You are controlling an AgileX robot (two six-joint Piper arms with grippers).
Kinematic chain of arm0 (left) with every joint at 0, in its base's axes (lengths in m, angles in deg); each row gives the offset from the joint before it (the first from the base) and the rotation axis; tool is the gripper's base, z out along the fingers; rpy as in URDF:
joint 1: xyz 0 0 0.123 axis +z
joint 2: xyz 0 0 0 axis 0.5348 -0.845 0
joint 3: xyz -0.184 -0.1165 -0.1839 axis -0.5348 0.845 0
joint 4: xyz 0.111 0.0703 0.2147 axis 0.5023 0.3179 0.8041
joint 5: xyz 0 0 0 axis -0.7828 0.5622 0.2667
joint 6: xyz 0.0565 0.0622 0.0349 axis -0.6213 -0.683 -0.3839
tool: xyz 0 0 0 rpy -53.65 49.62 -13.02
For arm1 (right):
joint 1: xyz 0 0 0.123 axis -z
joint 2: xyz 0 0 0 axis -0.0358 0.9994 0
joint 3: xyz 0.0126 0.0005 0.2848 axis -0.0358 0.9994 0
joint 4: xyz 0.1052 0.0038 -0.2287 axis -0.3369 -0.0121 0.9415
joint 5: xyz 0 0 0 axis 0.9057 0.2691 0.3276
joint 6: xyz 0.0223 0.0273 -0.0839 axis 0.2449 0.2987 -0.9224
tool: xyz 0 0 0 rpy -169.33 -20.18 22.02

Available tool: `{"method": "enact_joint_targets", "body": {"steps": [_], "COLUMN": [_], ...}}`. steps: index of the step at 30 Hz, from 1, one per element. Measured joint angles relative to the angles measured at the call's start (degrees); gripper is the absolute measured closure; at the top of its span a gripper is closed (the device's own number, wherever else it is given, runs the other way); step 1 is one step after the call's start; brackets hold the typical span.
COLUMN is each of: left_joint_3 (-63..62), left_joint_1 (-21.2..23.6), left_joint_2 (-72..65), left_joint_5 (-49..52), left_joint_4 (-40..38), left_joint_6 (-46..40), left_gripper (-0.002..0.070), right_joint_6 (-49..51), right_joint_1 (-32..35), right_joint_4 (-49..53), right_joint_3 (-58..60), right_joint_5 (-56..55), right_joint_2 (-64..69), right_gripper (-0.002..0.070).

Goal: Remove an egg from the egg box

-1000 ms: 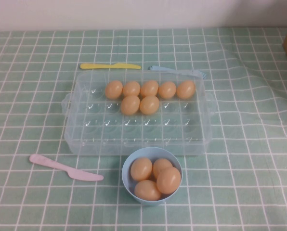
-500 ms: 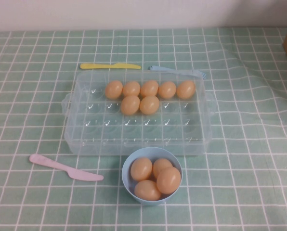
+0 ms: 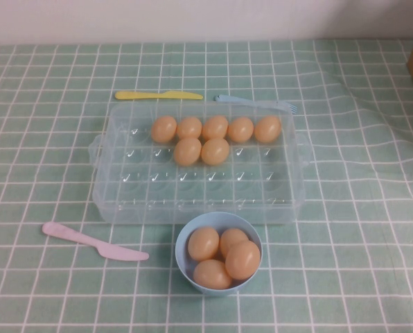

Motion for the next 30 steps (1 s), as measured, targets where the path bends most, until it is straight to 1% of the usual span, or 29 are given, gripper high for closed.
{"method": "enact_joint_targets", "body": {"steps": [1,4,10,12,16,22,28,30], "left_joint_3": [0.0,0.0,0.0,-1.03,-8.52,-20.36,-29.36,-32.92], "left_joint_1": [0.0,0.0,0.0,0.0,0.0,0.0,0.0,0.0], "left_joint_2": [0.0,0.0,0.0,0.0,-1.55,-12.55,-25.81,-31.61], "left_joint_5": [-1.2,-2.24,-2.7,-1.17,5.97,20.44,30.87,34.06], "left_joint_4": [-2.2,-4.7,-5.86,-5.86,-4.22,-0.65,0.25,0.25], "left_joint_6": [1.45,2.81,3.2,3.24,3.13,2.32,-6.66,-11.3], "left_gripper": [0.068,0.0679,0.0679,0.068,0.068,0.0679,0.068,0.0679], "right_joint_6": [0.0,0.0,0.0,0.0,0.0,0.0,0.0,0.0], "right_joint_1": [0.0,0.0,0.0,0.0,0.0,0.0,0.0,0.0], "right_joint_4": [0.0,0.0,0.0,0.0,0.0,0.0,0.0,0.0], "right_joint_3": [0.0,0.0,0.0,0.0,0.0,0.0,0.0,0.0], "right_joint_5": [0.0,0.0,0.0,0.0,0.0,0.0,0.0,0.0], "right_joint_2": [0.0,0.0,0.0,0.0,0.0,0.0,0.0,0.0], "right_gripper": [0.0694,0.0694,0.0694,0.0694,0.0694,0.0694,0.0694,0.0694]}}
